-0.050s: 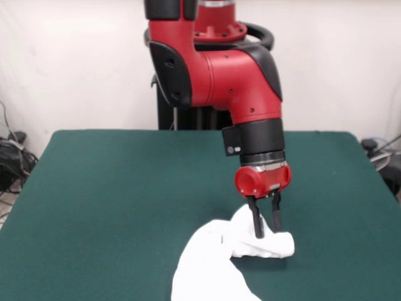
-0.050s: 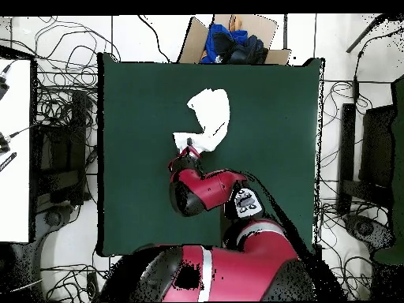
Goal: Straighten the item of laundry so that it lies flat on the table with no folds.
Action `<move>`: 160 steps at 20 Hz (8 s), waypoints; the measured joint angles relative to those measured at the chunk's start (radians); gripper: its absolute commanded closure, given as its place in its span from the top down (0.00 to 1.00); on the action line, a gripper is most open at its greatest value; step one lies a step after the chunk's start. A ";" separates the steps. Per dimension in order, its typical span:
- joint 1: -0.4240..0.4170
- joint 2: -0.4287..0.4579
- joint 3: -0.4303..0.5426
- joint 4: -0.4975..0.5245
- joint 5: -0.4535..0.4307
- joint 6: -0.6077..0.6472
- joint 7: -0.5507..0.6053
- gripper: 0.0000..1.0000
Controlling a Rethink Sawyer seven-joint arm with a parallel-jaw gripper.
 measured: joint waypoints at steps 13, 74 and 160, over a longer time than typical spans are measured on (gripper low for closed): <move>0.031 0.064 -0.027 -0.072 0.000 0.000 0.000 1.00; -0.457 -0.768 0.472 0.451 0.375 0.579 0.000 0.00; -0.716 -0.813 0.934 0.492 0.317 0.612 0.000 0.00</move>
